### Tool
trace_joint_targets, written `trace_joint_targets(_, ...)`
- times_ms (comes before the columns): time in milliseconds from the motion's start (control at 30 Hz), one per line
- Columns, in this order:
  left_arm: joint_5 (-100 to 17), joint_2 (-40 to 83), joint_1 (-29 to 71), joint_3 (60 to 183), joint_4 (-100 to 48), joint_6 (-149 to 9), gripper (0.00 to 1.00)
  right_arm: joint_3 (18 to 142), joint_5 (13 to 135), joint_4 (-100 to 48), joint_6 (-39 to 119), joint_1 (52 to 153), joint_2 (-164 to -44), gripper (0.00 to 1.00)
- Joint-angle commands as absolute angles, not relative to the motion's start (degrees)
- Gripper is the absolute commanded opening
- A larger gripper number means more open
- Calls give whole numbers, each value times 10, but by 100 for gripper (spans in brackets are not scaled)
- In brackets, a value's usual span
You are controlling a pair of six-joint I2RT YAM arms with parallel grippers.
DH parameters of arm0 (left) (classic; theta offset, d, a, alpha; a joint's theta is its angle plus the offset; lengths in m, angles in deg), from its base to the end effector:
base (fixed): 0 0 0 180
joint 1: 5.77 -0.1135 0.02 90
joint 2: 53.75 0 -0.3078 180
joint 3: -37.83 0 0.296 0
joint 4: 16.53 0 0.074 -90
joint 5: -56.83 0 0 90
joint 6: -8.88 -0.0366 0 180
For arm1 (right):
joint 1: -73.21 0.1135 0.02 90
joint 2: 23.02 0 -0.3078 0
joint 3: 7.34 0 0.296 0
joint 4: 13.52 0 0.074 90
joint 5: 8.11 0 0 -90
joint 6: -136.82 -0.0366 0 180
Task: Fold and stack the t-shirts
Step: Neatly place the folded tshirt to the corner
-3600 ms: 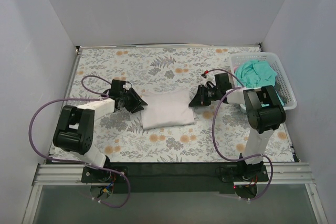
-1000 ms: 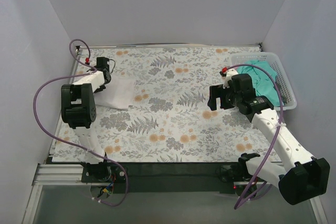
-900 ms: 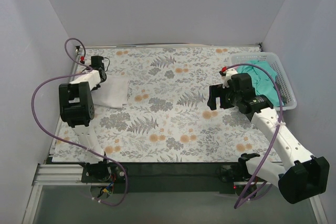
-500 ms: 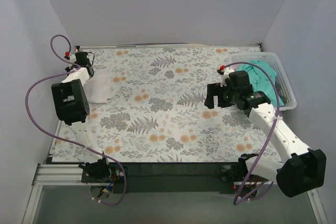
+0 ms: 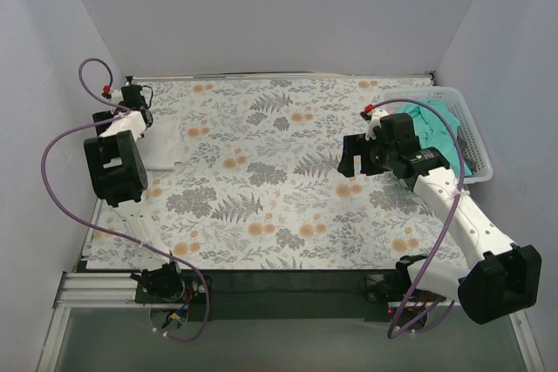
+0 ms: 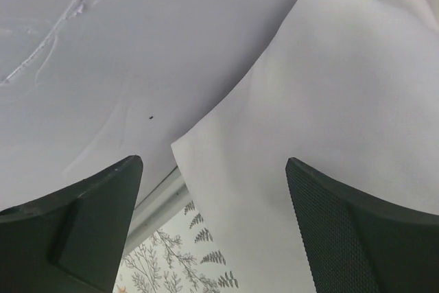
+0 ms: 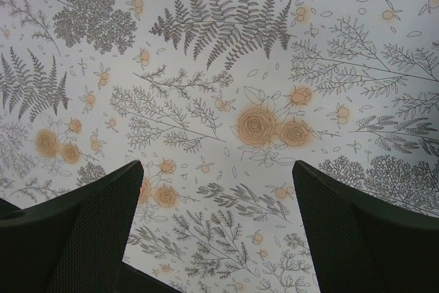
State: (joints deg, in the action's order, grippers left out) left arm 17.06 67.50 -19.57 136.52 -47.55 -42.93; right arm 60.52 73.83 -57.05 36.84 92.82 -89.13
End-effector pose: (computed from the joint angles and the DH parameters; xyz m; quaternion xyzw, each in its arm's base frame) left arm 0.4894 0.1492 0.1847 -0.4962 0.7150 0.3343 0.3617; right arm 0.2558 0.0966 0.3305 -0.1050 0.9049 0.1661 0.3776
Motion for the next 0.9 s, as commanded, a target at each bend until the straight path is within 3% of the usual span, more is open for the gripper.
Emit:
trace_joint_targets(0,140,594,-197,1383,-510,-361,80,624,734,-571,365,927,-878,80)
trace_joint_targets(200,-145,450,-181,1354,-575,-259,89,631,796,-571,371,927,-838,84)
trace_joint_targets(433,-311,248,-156,1297,-599,-193,89,626,883,-580,369,925,-753,98)
trace_joint_targets(633,-383,31,-156,1249,-631,-133,90,636,939,-595,370,925,-669,98)
trace_joint_targets(867,-291,-87,-101,1241,-744,-94,90,640,996,-611,364,943,-602,98)
